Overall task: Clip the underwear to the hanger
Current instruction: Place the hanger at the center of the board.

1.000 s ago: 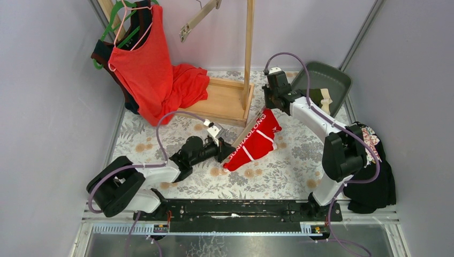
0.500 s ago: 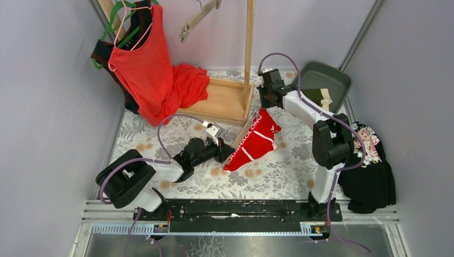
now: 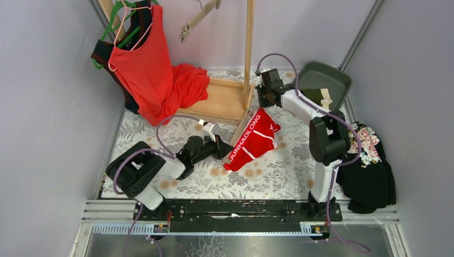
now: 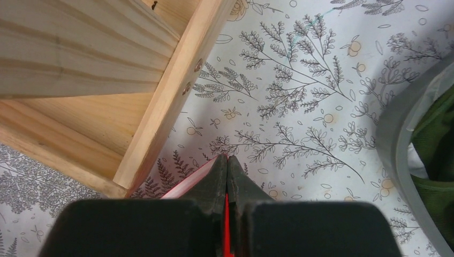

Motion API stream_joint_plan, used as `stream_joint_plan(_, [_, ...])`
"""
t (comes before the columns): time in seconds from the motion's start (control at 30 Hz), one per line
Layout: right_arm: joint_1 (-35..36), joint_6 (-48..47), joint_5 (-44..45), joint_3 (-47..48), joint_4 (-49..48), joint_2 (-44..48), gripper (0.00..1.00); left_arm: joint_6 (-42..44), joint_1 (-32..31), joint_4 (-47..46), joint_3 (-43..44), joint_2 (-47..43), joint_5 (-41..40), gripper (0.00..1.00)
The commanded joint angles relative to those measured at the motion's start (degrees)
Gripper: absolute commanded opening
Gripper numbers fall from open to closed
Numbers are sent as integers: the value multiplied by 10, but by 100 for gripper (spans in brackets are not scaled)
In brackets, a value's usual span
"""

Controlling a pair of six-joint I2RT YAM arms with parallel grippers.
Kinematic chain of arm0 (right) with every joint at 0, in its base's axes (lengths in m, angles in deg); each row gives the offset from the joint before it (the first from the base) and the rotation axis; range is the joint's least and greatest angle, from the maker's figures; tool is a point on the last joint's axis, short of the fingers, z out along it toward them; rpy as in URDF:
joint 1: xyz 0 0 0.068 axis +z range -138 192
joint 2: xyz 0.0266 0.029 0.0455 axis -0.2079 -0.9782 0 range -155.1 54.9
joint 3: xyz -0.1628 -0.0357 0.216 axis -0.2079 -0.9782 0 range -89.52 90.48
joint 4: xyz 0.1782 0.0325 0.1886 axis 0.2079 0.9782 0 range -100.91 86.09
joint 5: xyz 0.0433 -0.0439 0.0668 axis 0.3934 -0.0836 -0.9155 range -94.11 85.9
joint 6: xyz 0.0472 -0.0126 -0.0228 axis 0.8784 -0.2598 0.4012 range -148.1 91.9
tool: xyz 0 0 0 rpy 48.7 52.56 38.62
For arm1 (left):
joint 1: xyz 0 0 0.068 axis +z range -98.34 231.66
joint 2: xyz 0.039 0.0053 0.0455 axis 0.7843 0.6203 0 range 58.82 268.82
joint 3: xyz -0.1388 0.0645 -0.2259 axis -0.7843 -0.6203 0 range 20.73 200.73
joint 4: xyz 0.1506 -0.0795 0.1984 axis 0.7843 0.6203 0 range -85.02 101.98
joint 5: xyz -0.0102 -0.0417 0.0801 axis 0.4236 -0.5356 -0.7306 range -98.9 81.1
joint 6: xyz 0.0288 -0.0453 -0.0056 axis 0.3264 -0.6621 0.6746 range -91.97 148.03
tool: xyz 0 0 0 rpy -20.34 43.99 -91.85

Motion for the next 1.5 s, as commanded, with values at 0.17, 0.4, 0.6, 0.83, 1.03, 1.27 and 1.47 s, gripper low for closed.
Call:
stream_joint_plan(0.17, [-17, -17, 2, 56, -50, -24, 0, -33, 24, -32, -9, 43, 71, 0])
stream_joint_plan(0.4, [-16, -17, -2, 55, -49, -28, 0, -68, 38, -94, -18, 73, 144, 0])
stream_joint_plan(0.6, [-17, -18, 0, 56, -45, -29, 0, -98, 51, -115, -22, 95, 167, 17])
stream_joint_plan(0.83, [-16, -20, -4, 57, -44, -31, 0, -103, 63, -101, -31, 99, 153, 31])
stream_joint_plan(1.03, [-13, -19, -5, 60, -41, -33, 0, -109, 72, -108, -39, 94, 159, 40])
stream_joint_plan(1.27, [-10, -20, -3, 59, -38, -34, 0, -136, 94, -138, -76, 33, 159, 47])
stream_joint_plan(1.47, [-9, -20, -3, 56, -37, -31, 0, -141, 107, -41, -79, -123, 100, 66])
